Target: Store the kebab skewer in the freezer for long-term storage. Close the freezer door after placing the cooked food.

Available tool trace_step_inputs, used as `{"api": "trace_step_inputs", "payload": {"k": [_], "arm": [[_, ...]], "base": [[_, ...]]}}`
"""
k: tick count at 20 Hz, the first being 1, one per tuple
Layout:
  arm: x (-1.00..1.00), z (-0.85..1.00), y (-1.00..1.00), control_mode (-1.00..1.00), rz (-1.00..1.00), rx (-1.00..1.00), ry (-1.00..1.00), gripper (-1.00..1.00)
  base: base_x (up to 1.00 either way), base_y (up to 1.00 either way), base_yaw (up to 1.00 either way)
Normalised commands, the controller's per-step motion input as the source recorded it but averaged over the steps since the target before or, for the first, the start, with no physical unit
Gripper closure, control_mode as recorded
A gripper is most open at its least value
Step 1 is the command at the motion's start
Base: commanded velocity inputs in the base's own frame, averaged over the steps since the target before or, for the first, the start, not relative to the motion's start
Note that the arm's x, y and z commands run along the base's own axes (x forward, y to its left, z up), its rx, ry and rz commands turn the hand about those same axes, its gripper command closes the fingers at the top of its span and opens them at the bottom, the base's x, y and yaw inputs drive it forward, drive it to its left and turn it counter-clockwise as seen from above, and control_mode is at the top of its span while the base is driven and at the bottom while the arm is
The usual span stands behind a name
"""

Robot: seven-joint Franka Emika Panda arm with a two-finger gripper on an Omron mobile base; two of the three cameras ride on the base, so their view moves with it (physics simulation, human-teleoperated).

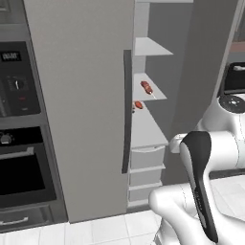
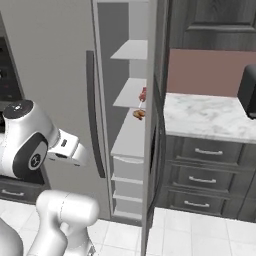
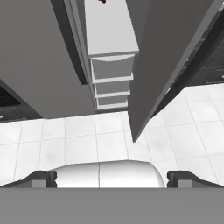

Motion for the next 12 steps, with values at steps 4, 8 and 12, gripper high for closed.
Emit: {"api": "trace_step_inputs", "payload": {"k": [4, 8, 12], "arm": [[0.0, 0.0, 0.0, 1.0, 0.0, 0.0, 0.0, -1.0], [0.0, 0.0, 0.0, 1.0, 0.0, 0.0, 0.0, -1.0], [0.0, 0.0, 0.0, 1.0, 0.0, 0.0, 0.0, -1.0]], "base": [[0.03, -0.3, 0.06], [0.0, -0.23, -0.05], [0.0, -0.06, -0.16]]}}
